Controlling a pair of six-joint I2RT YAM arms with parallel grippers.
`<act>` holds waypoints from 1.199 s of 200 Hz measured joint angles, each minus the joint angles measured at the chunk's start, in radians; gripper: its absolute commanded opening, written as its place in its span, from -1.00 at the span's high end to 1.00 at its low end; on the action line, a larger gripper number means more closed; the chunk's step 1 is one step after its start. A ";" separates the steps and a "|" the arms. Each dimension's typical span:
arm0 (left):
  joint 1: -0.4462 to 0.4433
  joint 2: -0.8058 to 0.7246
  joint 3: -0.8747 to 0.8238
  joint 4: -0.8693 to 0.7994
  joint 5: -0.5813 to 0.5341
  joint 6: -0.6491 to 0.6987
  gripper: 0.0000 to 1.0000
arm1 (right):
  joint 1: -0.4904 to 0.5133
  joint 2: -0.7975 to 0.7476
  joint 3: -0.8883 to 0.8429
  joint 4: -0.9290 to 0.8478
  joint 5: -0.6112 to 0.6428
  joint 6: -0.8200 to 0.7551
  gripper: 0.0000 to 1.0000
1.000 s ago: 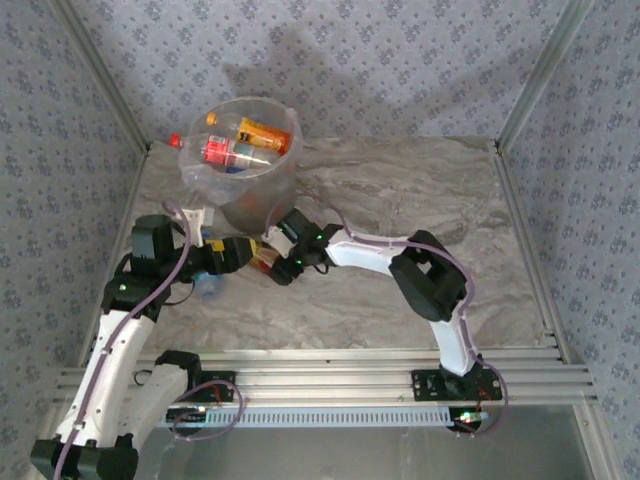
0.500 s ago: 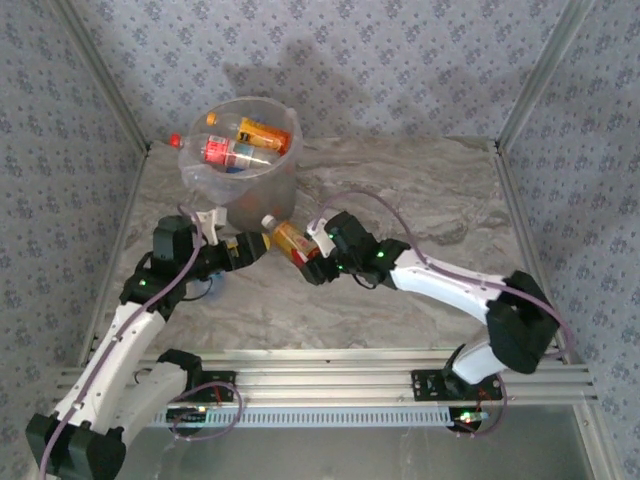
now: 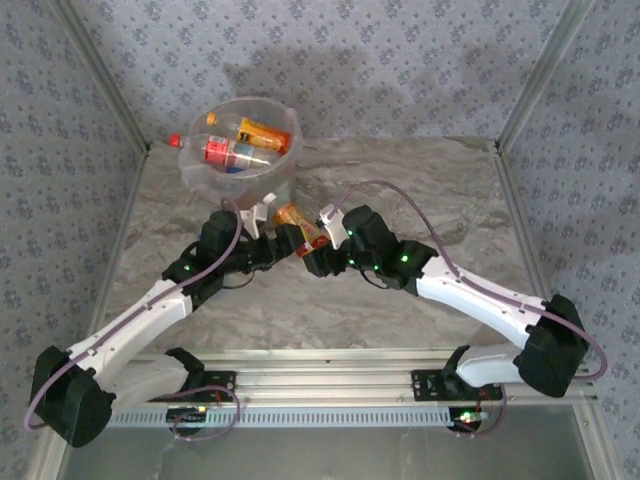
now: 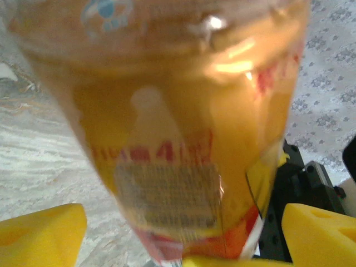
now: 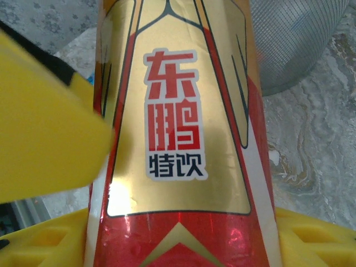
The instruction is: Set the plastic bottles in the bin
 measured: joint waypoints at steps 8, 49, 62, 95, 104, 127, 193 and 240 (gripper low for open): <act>-0.003 0.003 0.000 0.021 -0.007 -0.017 -0.64 | 0.000 -0.011 0.000 0.000 -0.001 0.003 -0.20; -0.010 0.010 0.000 0.106 -0.013 -0.056 -0.52 | -0.004 -0.049 -0.006 0.006 -0.016 0.012 -0.20; -0.010 0.015 0.000 0.117 -0.016 -0.063 -0.49 | -0.004 -0.052 -0.012 0.008 -0.025 0.014 -0.20; -0.010 0.029 0.000 0.135 -0.024 -0.082 -0.31 | -0.004 -0.053 -0.017 0.007 -0.032 0.014 -0.22; -0.010 0.030 0.001 0.135 -0.023 -0.085 -0.23 | -0.004 -0.053 -0.017 0.008 -0.032 0.014 -0.24; -0.010 0.031 0.008 0.133 -0.023 -0.085 -0.08 | -0.004 -0.056 -0.017 0.008 -0.029 0.013 -0.35; 0.066 0.074 0.254 -0.057 -0.026 -0.006 -0.05 | -0.005 -0.126 -0.017 0.000 -0.014 0.018 -0.82; 0.226 0.212 0.566 -0.143 0.006 0.066 -0.05 | -0.032 -0.260 -0.017 -0.004 0.001 0.026 -0.88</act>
